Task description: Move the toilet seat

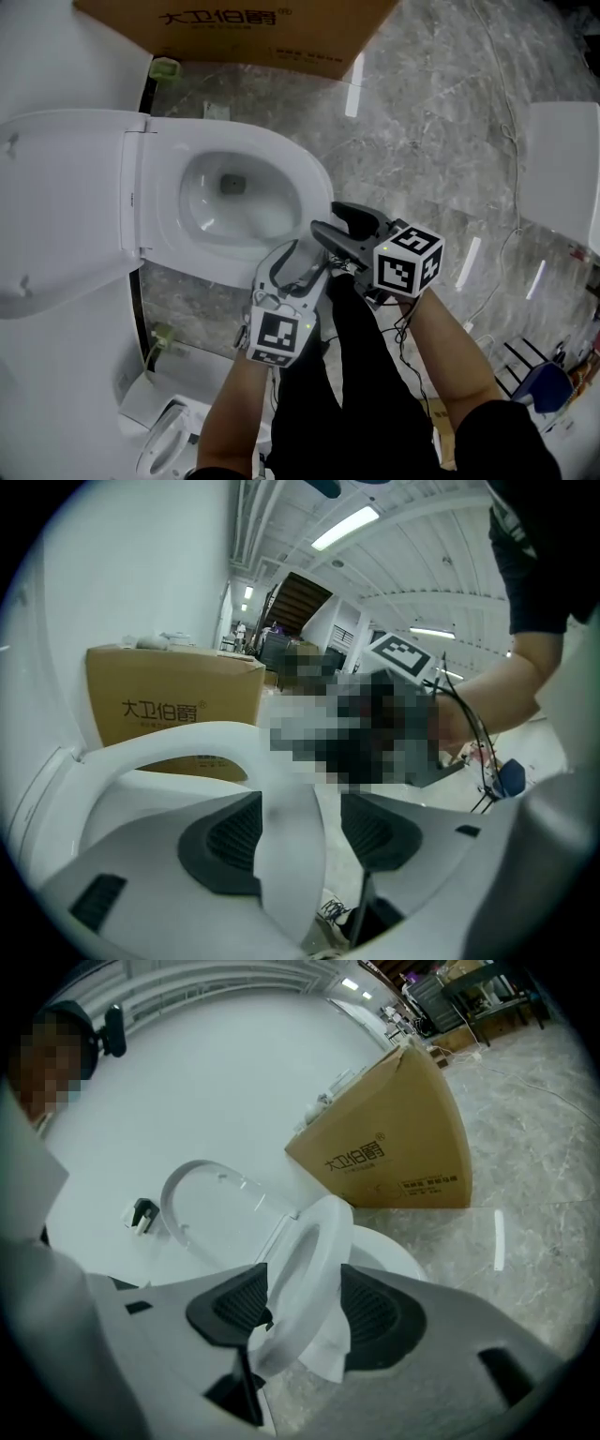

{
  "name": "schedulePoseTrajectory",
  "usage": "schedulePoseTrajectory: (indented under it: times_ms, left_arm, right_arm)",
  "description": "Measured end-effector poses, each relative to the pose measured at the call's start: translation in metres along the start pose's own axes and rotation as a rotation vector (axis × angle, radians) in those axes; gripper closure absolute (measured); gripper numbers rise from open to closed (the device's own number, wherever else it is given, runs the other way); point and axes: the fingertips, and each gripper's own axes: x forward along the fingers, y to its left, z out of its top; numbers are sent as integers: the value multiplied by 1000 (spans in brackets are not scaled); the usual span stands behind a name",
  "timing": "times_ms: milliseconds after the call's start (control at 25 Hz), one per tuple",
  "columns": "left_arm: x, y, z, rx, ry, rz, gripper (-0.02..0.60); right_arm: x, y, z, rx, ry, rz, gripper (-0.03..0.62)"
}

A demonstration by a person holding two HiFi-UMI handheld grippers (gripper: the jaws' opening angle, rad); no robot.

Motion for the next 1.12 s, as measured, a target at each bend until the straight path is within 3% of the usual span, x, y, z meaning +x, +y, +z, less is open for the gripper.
schedulePoseTrajectory:
  times_ms: [240,480,720,1120]
  left_arm:
    - [-22,9,26,6,-30,71,346]
    - [-42,16,48,100,-18,131,362]
    - [-68,25,75,137,-57,225,356]
    - [-121,50,104,48,-138,336,357]
  right_arm:
    - [-9,39,22,-49,8,48,345]
    - [-12,69,40,-64,14,89,339]
    - [-13,105,60,-94,11,152,346]
    - [-7,159,87,-238,49,284,352]
